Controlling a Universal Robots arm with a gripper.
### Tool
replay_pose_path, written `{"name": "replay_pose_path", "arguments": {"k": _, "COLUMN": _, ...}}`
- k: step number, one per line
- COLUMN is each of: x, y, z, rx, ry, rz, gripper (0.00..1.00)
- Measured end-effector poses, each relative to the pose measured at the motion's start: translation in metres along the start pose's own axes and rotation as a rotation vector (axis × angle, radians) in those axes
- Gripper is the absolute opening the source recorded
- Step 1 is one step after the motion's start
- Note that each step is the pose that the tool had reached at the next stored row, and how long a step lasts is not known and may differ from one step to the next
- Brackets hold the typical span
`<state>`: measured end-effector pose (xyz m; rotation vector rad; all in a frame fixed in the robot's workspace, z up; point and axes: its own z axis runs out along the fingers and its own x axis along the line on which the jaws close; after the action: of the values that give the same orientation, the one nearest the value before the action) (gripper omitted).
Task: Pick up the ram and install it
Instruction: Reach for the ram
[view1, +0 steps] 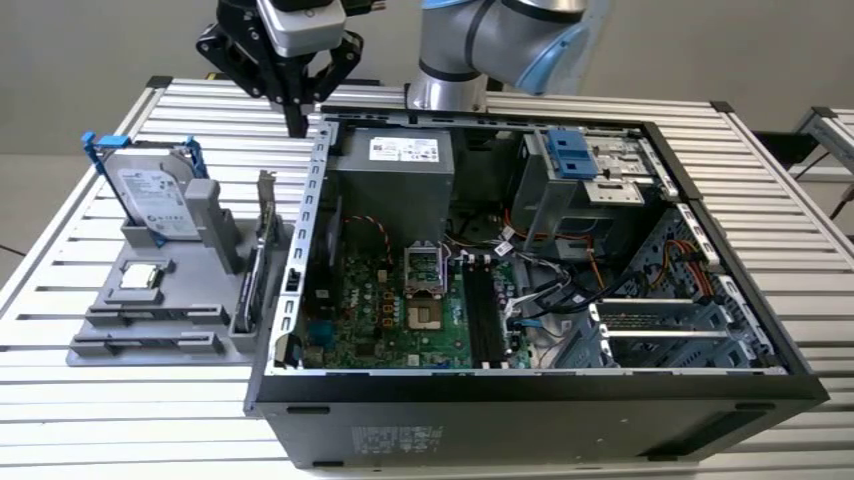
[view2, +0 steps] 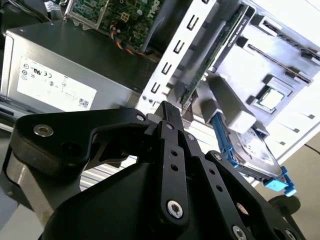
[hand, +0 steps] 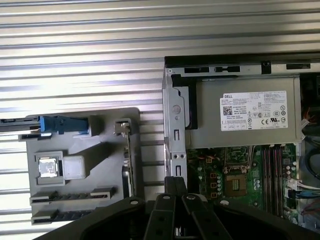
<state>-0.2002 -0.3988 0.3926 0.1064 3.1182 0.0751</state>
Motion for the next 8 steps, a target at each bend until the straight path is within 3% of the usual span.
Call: {"name": "replay_pose_path", "arguments": {"k": 8, "x": 0.0071, "y": -0.0005, "z": -0.0001, "rx": -0.0003, "ry": 0.0007, "rz": -0.014, "gripper": 0.00}}
